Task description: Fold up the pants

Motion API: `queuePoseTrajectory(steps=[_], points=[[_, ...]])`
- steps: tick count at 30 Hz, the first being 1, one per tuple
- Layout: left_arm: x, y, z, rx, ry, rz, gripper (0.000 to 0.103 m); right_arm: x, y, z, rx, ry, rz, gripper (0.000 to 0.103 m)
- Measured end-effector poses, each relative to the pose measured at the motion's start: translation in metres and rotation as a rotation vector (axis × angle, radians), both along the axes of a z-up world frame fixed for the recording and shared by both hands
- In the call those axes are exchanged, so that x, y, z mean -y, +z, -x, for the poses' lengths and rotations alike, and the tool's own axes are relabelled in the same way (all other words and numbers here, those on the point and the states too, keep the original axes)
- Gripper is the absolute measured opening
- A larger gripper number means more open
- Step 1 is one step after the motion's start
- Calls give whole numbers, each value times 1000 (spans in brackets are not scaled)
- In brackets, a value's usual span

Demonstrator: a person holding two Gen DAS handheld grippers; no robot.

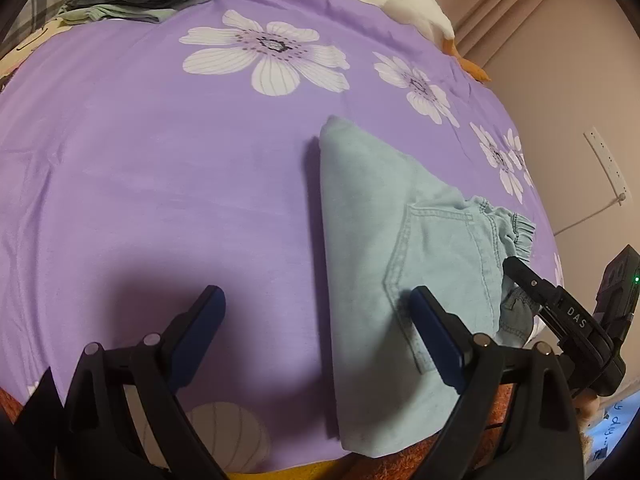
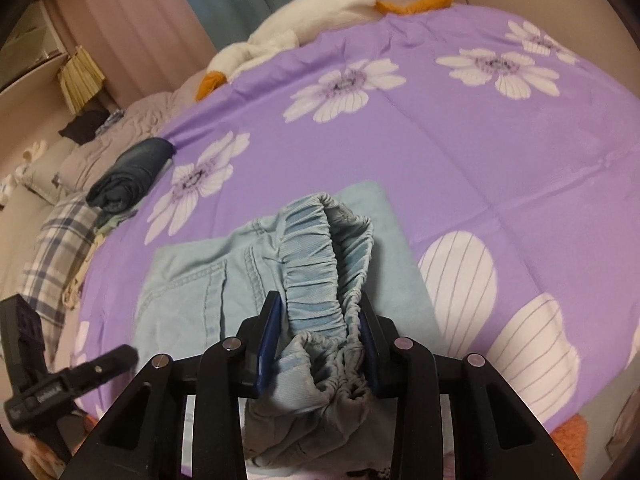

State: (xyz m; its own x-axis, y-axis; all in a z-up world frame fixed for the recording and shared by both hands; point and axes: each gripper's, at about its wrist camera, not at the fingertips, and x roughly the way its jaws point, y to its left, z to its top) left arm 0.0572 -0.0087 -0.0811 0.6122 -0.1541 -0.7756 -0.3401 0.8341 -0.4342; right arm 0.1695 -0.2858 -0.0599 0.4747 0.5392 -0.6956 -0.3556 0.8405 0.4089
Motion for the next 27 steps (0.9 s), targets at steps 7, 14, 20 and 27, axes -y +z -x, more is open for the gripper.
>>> queuePoseTrajectory(steps=[7,14,20,27], points=[[10,-6,-11,-12,-42,26,93,12,-9,-7,-38,-46,46,67],[19,-9,-20,-8,-76,52,93,40,-7,-11,-86,-79,-17,81],[27,-13,-29,0,-113,103,81,40,-14,-11,-151,-12,-113,89],[30,-15,-36,8,-132,144,60,23,-33,-18,-187,33,-124,92]])
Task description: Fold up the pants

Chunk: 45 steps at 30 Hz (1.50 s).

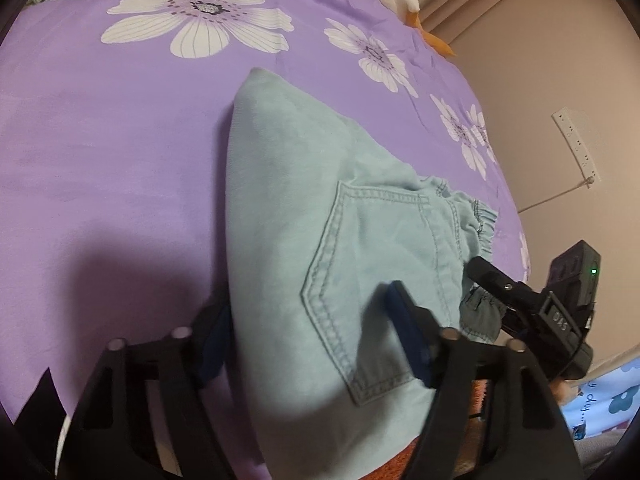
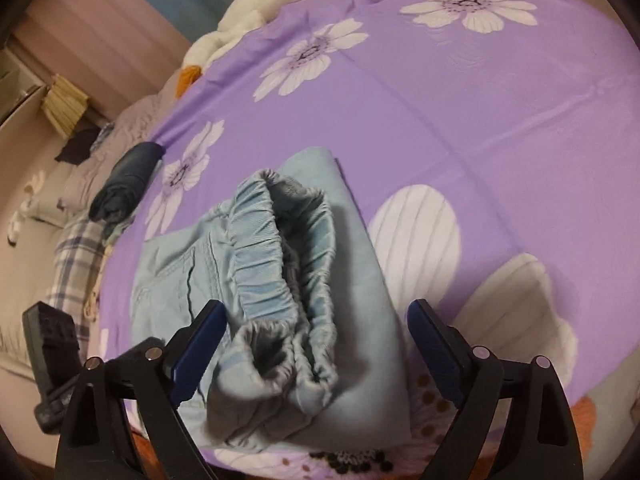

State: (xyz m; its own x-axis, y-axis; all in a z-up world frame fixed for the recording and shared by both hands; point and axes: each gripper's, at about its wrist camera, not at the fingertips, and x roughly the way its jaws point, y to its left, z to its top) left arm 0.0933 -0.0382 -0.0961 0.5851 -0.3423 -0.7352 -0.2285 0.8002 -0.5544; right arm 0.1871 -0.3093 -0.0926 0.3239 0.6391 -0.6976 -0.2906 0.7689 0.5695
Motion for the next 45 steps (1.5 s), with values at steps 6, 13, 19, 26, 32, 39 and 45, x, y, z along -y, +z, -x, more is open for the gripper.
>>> queuePoseTrajectory(steps=[6,13,19,26,32,39,45], points=[[-2,-2,1,-4,24,18,31,-15,-3,-1,17,55,-24,64],[5,19,18,17,15,-40,22,-18,12,18,58,65,-47,43],[4,51,34,75,21,-105,21,-28,46,38,141,92,-49,42],[-5,86,33,154,31,-204,22,-45,83,37,259,105,-49,42],[-21,95,10,192,52,-270,25,-69,104,18,334,125,-11,42],[-45,75,-23,164,86,-268,24,-91,87,-21,260,119,-19,42],[-59,33,-47,66,79,-213,24,-107,55,-36,193,111,32,42]])
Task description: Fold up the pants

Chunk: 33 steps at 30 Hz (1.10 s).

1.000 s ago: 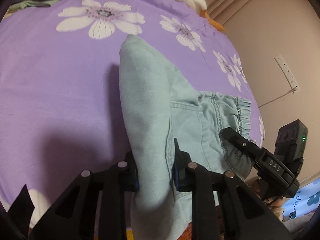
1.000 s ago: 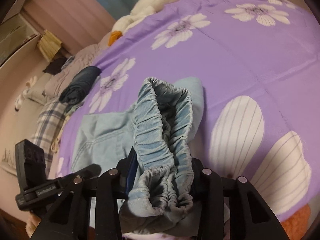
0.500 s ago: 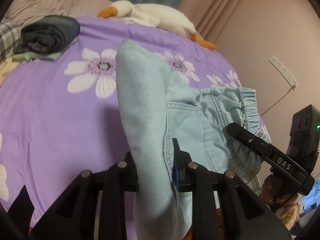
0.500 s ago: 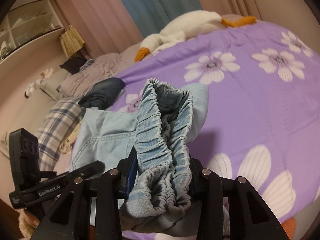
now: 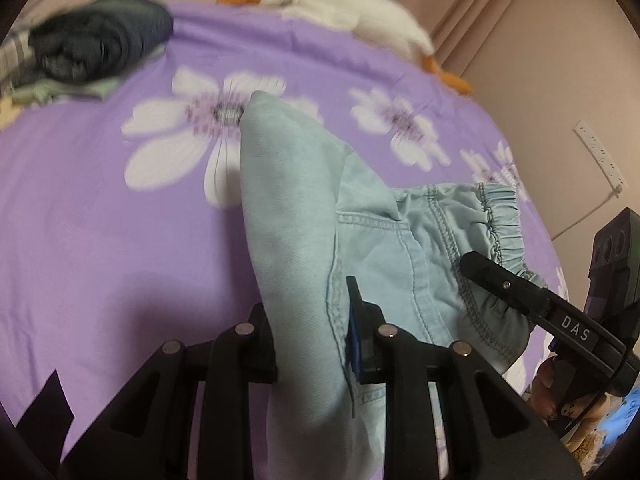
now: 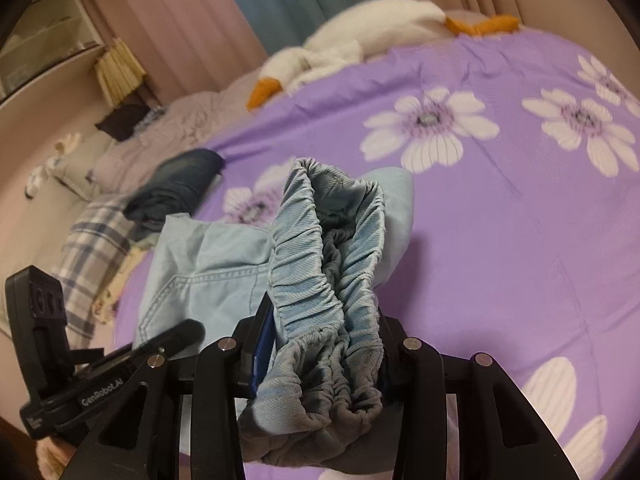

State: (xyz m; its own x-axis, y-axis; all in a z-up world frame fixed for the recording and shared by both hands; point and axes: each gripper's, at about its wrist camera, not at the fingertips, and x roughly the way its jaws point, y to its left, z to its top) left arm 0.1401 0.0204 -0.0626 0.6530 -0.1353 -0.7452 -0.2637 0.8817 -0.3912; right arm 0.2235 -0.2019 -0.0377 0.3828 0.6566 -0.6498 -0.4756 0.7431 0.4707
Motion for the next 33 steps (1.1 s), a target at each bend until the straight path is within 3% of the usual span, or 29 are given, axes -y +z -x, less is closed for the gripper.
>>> queuePoseTrajectory(steps=[4,10,14,18,20,23,27,33], points=[[-4,-26,-6,-64,21,13,30,-8,-25,-7,-61,-13,63,42],[-7,-22,0,-73,47,24,40,-1,-35,-10,-104,-33,59,47],[-6,-7,13,-71,75,-14,62,4,-30,-7,-92,-73,105,59],[-2,25,35,21,97,-76,92,14,-13,0,-23,-118,133,71],[2,40,47,61,118,-112,101,21,-4,5,6,-126,121,79],[5,57,63,120,131,-106,102,31,13,15,56,-151,114,85],[12,59,73,109,106,-60,102,39,28,24,93,-137,78,86],[29,49,80,47,101,-151,102,45,43,41,167,-139,74,91]])
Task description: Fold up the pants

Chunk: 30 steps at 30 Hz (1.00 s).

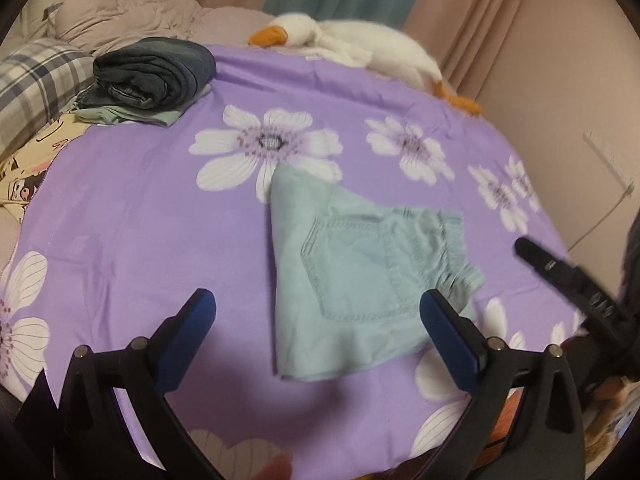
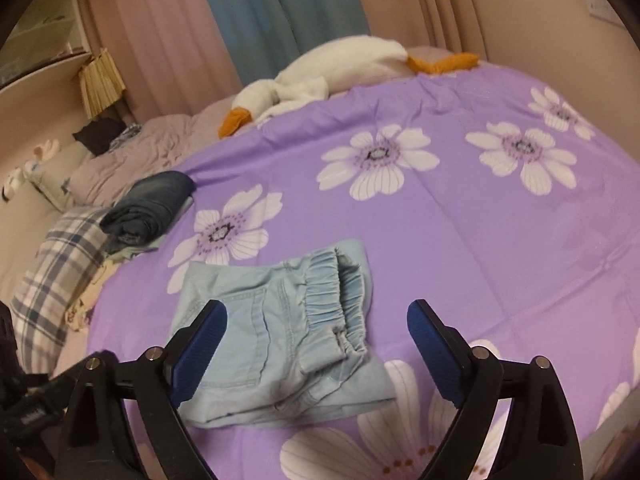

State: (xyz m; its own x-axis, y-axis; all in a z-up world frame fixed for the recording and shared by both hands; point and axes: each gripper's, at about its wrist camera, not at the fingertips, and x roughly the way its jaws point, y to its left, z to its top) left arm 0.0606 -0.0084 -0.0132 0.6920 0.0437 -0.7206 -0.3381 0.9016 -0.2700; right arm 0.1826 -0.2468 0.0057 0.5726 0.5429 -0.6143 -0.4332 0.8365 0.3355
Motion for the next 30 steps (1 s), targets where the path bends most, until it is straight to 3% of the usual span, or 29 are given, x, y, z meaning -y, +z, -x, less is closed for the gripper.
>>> queuePoseTrajectory(steps=[6,30], points=[[2,-11,4,-44,7,27,102,0,5,6,18,19,-14,91],[15,3,15,-39,39,-65,102,-10,1,18,16,54,17,91]])
